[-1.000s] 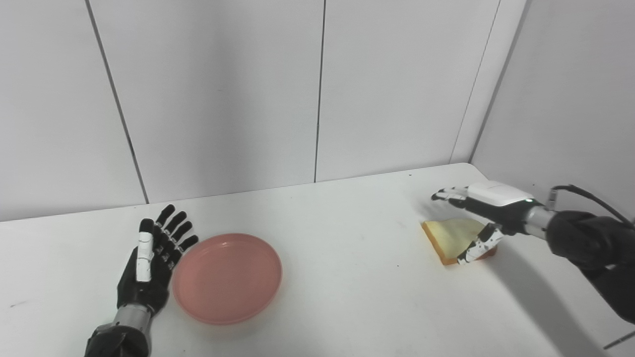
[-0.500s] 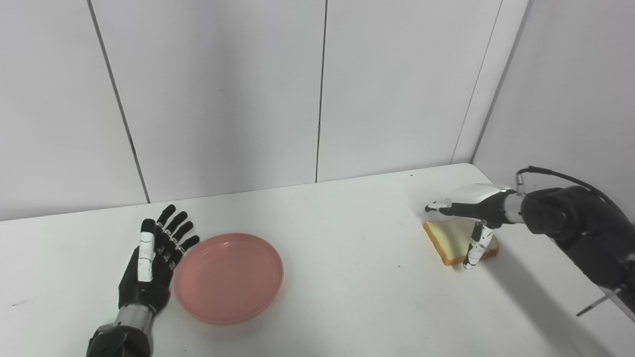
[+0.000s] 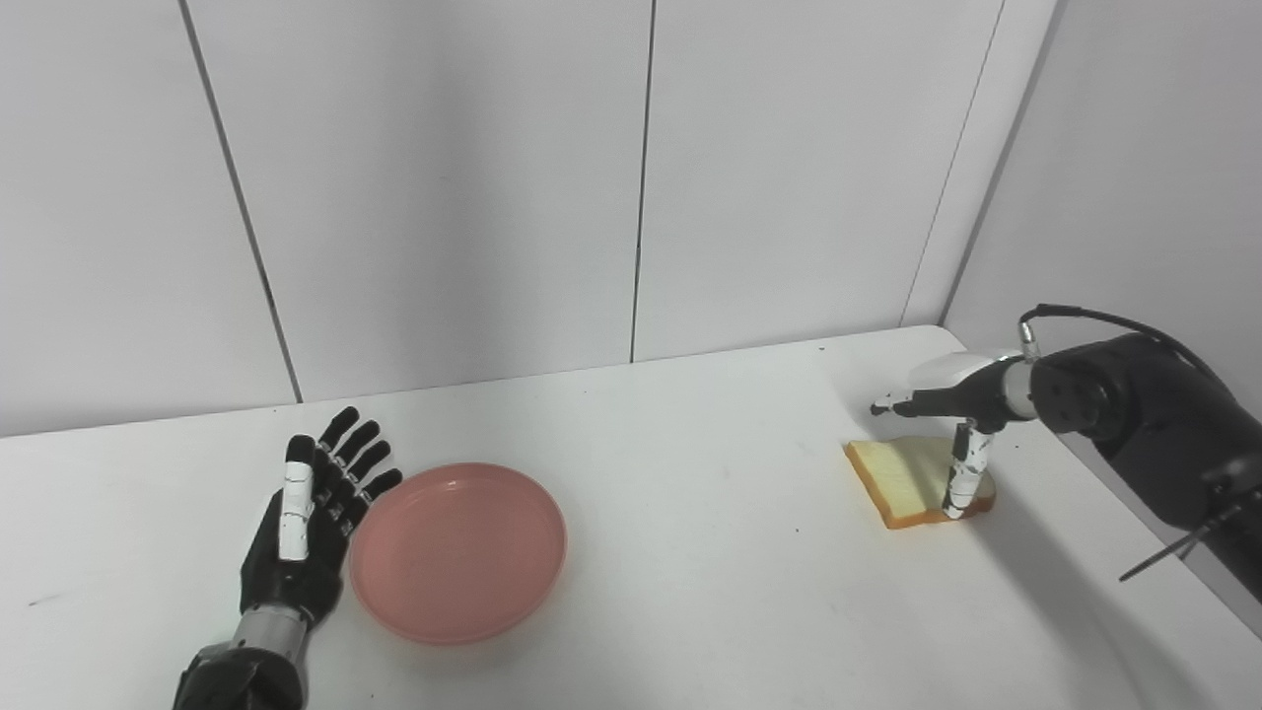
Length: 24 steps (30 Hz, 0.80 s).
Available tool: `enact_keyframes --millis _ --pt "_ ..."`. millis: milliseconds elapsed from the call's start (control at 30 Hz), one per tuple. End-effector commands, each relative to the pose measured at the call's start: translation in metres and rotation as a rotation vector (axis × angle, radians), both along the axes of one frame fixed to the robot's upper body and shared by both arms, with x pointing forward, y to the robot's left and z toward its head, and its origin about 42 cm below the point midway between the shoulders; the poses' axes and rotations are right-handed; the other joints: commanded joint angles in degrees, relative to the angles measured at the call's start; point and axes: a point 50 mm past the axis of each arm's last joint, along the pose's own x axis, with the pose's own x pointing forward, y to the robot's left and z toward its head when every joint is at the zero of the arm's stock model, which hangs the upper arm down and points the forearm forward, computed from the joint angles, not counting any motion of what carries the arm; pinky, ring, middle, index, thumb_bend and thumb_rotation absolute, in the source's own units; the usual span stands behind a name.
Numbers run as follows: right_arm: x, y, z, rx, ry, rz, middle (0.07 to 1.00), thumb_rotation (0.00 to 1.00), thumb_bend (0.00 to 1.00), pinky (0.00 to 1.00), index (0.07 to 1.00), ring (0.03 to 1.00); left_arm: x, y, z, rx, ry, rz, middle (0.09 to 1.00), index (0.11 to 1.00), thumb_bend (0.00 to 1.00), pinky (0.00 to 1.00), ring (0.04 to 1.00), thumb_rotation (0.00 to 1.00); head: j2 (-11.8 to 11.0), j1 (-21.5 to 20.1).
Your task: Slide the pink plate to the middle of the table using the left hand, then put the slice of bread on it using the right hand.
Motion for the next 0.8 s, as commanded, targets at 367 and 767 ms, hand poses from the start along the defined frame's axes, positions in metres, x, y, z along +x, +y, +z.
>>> enact_keyframes --millis 367,767 --pt "0.004 -0.011 0.018 -0.009 -0.087 -0.038 1.000 0.32 1.00 1.00 0.977 1.000 -0.008 0.000 -0.013 0.009 0.054 -0.002 0.888 0.864 0.96 0.77 0.879 0.85 0.7 0.1" --pt "0.004 -0.022 -0.021 0.157 -0.108 -0.088 1.000 0.37 1.00 0.98 0.968 1.000 -0.009 0.001 -0.012 0.019 0.054 -0.003 0.889 0.853 0.95 0.75 0.872 0.85 1.3 0.7"
